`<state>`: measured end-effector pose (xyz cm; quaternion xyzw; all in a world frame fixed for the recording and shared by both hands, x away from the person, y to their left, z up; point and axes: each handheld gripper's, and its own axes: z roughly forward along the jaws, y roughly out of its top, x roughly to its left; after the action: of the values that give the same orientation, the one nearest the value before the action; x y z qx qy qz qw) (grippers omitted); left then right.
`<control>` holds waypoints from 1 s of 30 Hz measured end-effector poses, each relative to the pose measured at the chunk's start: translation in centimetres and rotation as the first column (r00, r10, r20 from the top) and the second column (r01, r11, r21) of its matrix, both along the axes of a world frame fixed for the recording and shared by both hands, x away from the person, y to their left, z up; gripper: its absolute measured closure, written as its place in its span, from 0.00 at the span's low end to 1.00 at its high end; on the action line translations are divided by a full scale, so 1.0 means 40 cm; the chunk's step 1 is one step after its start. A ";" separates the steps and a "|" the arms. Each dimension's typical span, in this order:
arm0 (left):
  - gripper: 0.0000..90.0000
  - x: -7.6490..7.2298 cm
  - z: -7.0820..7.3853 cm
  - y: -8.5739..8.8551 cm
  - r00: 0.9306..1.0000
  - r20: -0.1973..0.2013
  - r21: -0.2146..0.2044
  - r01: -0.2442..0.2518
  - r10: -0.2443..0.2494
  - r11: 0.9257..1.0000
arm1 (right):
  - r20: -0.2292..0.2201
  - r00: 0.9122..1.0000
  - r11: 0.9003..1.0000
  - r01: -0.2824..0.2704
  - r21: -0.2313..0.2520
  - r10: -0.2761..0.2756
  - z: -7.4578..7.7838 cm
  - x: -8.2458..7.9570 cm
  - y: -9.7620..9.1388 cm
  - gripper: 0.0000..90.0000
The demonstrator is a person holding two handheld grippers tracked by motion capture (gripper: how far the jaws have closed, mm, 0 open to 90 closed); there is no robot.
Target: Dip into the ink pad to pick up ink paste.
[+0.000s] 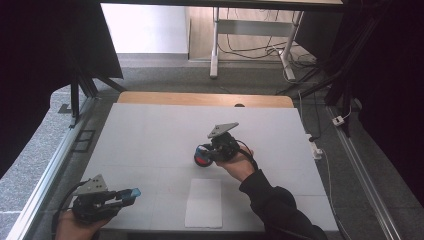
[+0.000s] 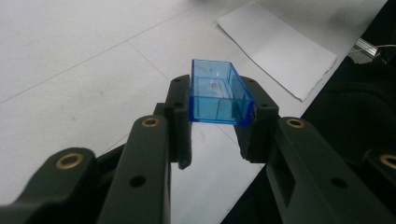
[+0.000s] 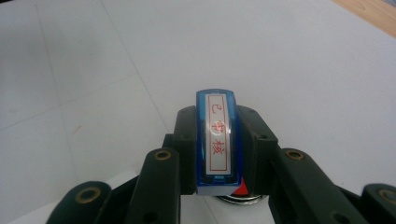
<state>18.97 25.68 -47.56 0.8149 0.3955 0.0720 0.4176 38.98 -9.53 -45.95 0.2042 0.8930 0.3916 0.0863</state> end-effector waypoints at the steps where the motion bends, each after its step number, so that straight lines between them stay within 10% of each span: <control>1: 0.76 0.000 0.000 0.000 1.000 -0.001 -0.001 0.000 0.000 1.000 | -0.002 1.000 1.000 -0.004 0.011 0.004 0.002 -0.003 -0.002 0.79; 30: 0.76 0.003 -0.001 0.001 1.000 -0.013 -0.001 -0.005 0.005 1.000 | -0.004 0.995 0.991 -0.096 0.090 0.097 0.067 -0.111 -0.040 0.79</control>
<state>19.09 25.71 -47.60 0.8140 0.4003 0.0676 0.4154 34.54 -11.14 -43.28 0.1662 0.8838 0.4340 0.0542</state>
